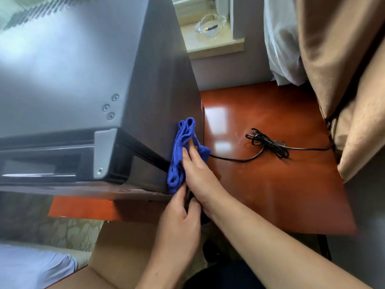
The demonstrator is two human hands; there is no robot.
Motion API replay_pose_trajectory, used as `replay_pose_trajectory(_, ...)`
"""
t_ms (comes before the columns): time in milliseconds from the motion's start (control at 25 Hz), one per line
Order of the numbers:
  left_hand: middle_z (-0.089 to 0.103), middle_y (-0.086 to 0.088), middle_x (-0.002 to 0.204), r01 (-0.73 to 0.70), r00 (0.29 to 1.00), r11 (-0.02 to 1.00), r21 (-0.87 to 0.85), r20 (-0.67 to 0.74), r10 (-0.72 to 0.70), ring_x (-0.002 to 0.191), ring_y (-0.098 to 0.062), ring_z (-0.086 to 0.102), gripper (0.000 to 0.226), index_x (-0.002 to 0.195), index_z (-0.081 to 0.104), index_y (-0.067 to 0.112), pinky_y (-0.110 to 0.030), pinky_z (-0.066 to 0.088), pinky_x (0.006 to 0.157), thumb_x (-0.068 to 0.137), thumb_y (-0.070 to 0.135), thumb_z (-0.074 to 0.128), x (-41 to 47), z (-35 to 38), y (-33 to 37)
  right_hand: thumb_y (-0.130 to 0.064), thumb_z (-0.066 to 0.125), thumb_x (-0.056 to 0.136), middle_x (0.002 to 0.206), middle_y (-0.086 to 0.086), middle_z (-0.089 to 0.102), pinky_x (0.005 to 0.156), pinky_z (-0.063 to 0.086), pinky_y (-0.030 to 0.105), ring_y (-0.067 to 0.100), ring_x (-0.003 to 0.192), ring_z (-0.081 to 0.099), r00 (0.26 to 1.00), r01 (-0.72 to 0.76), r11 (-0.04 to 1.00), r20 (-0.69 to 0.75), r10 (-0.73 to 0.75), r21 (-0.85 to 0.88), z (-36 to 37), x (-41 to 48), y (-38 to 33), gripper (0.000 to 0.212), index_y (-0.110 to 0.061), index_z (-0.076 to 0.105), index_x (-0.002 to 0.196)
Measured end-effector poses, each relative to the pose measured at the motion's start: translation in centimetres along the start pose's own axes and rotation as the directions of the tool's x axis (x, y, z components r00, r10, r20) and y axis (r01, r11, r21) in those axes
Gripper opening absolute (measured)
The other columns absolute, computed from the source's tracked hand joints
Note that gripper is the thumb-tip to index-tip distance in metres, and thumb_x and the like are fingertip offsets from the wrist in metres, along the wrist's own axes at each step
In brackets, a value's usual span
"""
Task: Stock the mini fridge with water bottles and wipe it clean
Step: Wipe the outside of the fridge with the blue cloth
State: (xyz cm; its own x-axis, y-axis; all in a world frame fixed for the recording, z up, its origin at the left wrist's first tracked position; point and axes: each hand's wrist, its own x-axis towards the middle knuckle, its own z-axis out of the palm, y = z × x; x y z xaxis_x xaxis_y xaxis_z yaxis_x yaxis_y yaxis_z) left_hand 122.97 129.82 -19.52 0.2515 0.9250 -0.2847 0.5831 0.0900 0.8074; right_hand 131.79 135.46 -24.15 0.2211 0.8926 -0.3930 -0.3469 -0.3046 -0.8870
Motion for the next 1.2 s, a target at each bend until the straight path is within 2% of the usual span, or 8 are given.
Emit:
replay_pose_trajectory(160,0.06,0.024,0.14,-0.163,0.987,0.974,-0.16,-0.024,0.161,0.136,0.002,0.05,0.057,0.146,0.053,0.033,-0.039,0.038,0.117,0.091,0.019,0.05,-0.8,-3.0,4.6,-0.078,0.045,0.076,0.161,-0.018,0.036,0.126,0.023,0.041,0.007,0.153,0.025,0.964,0.264,0.962,-0.016,-0.266,-0.071,1.4,-0.9,-6.7,0.07,-0.069,0.028,0.144)
replay_pose_trajectory(360,0.063,0.022,0.137,-0.263,0.965,0.949,-0.172,-0.046,0.259,0.136,-0.001,0.051,0.055,0.143,0.055,0.026,-0.031,0.04,0.113,0.089,0.013,0.05,-0.7,-4.8,7.3,-0.078,0.042,0.081,0.16,-0.006,0.037,0.125,0.023,0.043,0.015,0.152,0.026,0.909,0.411,0.898,-0.001,-0.416,-0.157,2.2,-1.6,-11.1,0.068,-0.064,0.032,0.147)
replay_pose_trajectory(480,0.063,0.024,0.128,-0.088,0.995,0.968,-0.234,0.018,0.094,0.138,-0.004,0.05,0.047,0.138,0.056,0.03,-0.023,0.042,0.105,0.095,0.011,0.049,1.4,-4.0,6.0,-0.059,0.044,0.1,0.169,-0.015,0.018,0.129,0.009,0.034,0.0,0.155,0.006,0.942,0.335,0.938,0.04,-0.333,-0.084,1.6,-1.7,-10.1,0.055,-0.052,0.03,0.153)
replay_pose_trajectory(560,0.059,0.026,0.138,-0.088,0.994,0.979,-0.185,0.054,0.1,0.137,0.005,0.047,0.064,0.146,0.051,0.031,-0.024,0.04,0.11,0.086,0.011,0.046,0.9,-3.0,5.4,-0.05,0.042,0.104,0.169,-0.019,0.012,0.128,0.008,0.032,-0.004,0.154,0.005,0.97,0.239,0.97,0.053,-0.237,-0.039,0.9,-1.0,-8.6,0.052,-0.05,0.026,0.154)
replay_pose_trajectory(720,0.051,0.033,0.145,0.058,0.995,0.982,-0.177,0.094,-0.042,0.136,0.014,0.042,0.078,0.15,0.046,0.041,-0.035,0.036,0.12,0.077,0.016,0.043,1.3,-1.0,3.5,-0.056,0.037,0.105,0.169,-0.019,0.011,0.128,0.013,0.035,0.001,0.154,0.013,0.997,0.074,0.996,0.038,-0.072,-0.048,-0.2,1.5,-3.8,0.053,-0.054,0.02,0.155)
replay_pose_trajectory(880,0.053,0.035,0.141,0.237,0.965,0.963,-0.128,0.148,-0.218,0.13,0.018,0.044,0.076,0.146,0.047,0.049,-0.031,0.039,0.117,0.075,0.023,0.042,4.1,2.1,0.2,-0.063,0.035,0.103,0.167,-0.021,0.014,0.128,0.013,0.038,0.001,0.153,0.014,0.996,-0.09,0.995,0.024,0.091,-0.043,-2.1,4.5,2.1,0.055,-0.057,0.018,0.155)
replay_pose_trajectory(1040,0.061,0.021,0.139,0.391,0.915,0.915,-0.1,0.15,-0.375,0.131,0.002,0.052,0.073,0.142,0.053,0.046,-0.04,0.041,0.116,0.074,0.026,0.04,7.4,5.7,-3.1,-0.084,0.041,0.08,0.165,-0.019,0.024,0.128,0.018,0.038,0.002,0.151,0.023,0.968,-0.25,0.968,-0.012,0.25,0.023,-3.2,7.8,7.5,0.084,-0.052,0.024,0.156)
replay_pose_trajectory(1200,0.065,0.015,0.136,0.467,0.882,0.876,-0.12,0.131,-0.453,0.13,-0.004,0.057,0.07,0.14,0.055,0.045,-0.043,0.043,0.115,0.072,0.033,0.04,10.5,8.5,-5.1,-0.076,0.042,0.092,0.163,-0.013,0.032,0.127,0.022,0.04,0.01,0.151,0.03,0.939,-0.342,0.937,-0.015,0.343,0.067,-4.5,11.4,10.4,0.071,-0.049,0.027,0.157)
